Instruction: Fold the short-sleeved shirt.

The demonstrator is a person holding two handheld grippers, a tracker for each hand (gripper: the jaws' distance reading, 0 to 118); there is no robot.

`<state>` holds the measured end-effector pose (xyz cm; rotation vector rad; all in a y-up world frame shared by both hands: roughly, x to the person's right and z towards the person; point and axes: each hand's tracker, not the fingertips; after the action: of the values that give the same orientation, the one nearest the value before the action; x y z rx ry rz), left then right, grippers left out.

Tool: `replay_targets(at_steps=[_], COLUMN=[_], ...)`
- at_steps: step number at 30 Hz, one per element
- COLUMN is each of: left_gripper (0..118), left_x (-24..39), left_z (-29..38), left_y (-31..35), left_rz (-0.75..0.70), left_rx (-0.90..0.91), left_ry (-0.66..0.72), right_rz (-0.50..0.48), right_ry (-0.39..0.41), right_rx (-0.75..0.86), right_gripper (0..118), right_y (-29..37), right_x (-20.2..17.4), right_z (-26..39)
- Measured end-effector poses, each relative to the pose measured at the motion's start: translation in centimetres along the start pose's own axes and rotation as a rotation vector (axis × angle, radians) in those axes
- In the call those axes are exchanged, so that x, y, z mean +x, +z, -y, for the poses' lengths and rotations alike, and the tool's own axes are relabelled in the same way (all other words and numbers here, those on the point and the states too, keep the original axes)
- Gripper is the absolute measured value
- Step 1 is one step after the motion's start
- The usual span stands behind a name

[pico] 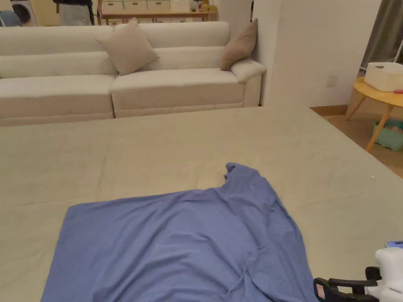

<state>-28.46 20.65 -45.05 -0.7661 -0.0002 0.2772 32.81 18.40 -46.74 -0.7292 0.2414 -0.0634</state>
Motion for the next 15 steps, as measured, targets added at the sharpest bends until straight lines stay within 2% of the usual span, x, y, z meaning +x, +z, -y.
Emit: replay_targets(at_steps=[2,3,5,7,8,10,15], left_gripper=[0,0,0,0,0,0,0], left_x=[0.2,0.3,2.4,3.1,3.7,3.8,3.7], left_z=[-0.1,-0.3,-0.4,-0.5,-0.4,-0.2,-0.5], left_y=[0.3,0.3,0.1,-0.2,-0.2,-0.2,0.4], left_rz=[0.022,0.028,0.011,0.009,0.008,0.004,-0.022], left_rx=[0.018,0.006,0.009,-0.001,-0.002,0.004,0.027], left_ry=[0.026,0.019,0.005,-0.001,0.005,0.024,0.042], right_rz=[-0.047,-0.058,-0.050,0.000,-0.006,-0.035,-0.020], right_ry=[0.024,0.027,0.047,0.075,0.055,-0.044,-0.088], right_rx=[-0.099,-0.138,-0.195,-0.227,-0.206,-0.167,-0.068], right_gripper=[103,93,57,13,6,6,5], right_y=[-1.6,-2.8,-4.6,-6.0,-6.1,-5.6,-2.4], right_x=[-1.1,-1.3,-1.6,-1.6,-1.5,-0.7,-0.5], right_z=[1.3,2.4,4.0,5.2,5.5,5.7,3.8])
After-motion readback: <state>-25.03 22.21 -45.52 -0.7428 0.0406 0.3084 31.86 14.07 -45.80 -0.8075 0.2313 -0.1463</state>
